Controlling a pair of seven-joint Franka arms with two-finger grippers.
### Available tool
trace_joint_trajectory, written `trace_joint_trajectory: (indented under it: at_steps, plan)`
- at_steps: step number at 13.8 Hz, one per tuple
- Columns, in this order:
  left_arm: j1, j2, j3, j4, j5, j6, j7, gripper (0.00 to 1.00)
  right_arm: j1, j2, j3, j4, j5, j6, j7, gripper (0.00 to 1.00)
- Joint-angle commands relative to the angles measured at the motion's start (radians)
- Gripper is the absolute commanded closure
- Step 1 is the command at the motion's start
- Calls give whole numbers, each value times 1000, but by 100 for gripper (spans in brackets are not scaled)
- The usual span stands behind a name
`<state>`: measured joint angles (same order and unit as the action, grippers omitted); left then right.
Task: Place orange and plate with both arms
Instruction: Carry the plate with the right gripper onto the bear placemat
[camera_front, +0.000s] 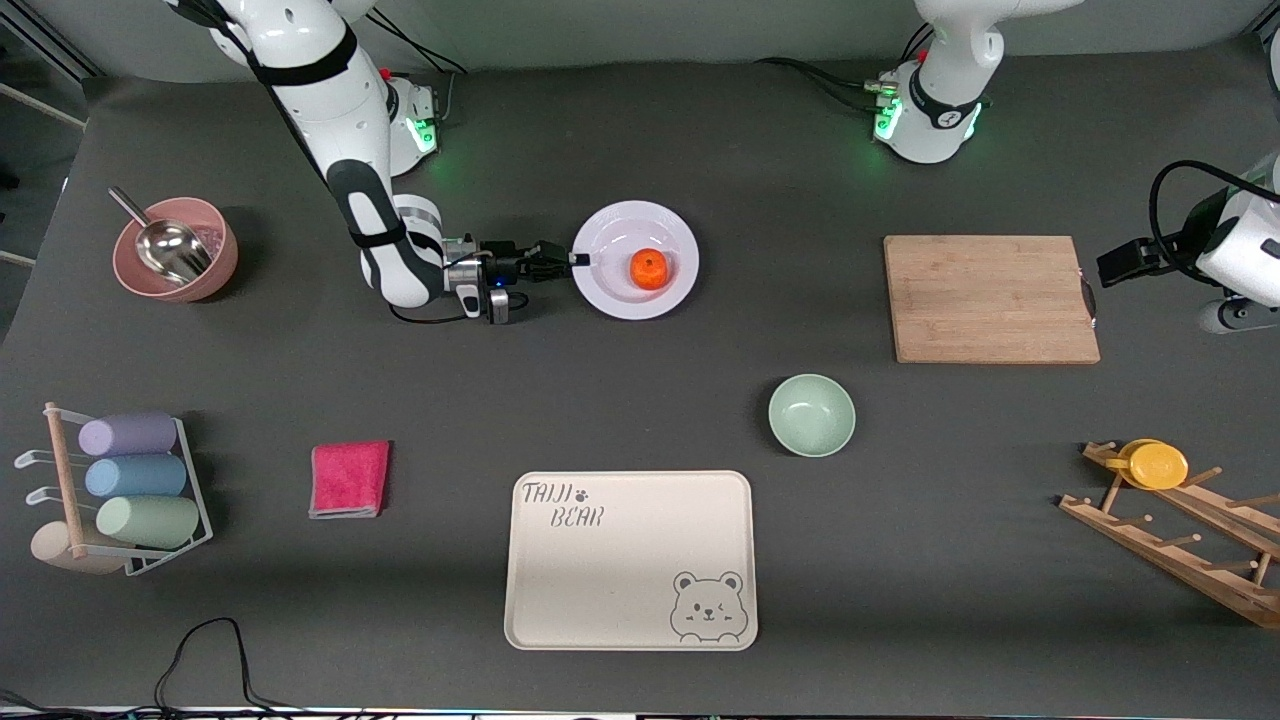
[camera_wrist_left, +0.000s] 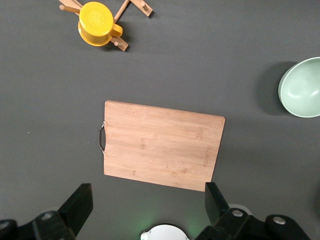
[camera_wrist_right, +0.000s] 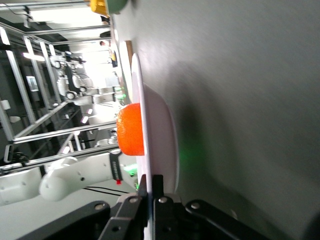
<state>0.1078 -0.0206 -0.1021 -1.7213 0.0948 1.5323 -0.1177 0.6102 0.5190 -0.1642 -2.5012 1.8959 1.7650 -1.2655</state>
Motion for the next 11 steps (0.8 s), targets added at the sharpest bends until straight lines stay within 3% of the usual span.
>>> trace_joint_trajectory:
  at_steps: [1, 3, 6, 9, 11]
  plan:
    - [1, 14, -2, 31, -9, -31, 6, 0, -33, -91, -4, 8, 2, -30, 80, 100]
    - [0, 14, -2, 31, -10, -31, 6, 0, -46, -140, -6, 21, -46, -27, 86, 100]
    - [-3, 14, -4, 31, -12, -32, 3, 0, -63, -131, -35, 105, -102, -18, 92, 100]
    - [-5, 14, -5, 31, -10, -34, 3, 0, -79, -30, -121, 339, -226, -18, 263, 100]
    - [-6, 19, -5, 29, -12, -34, 3, 0, -99, 47, -139, 500, -238, -18, 363, 100]
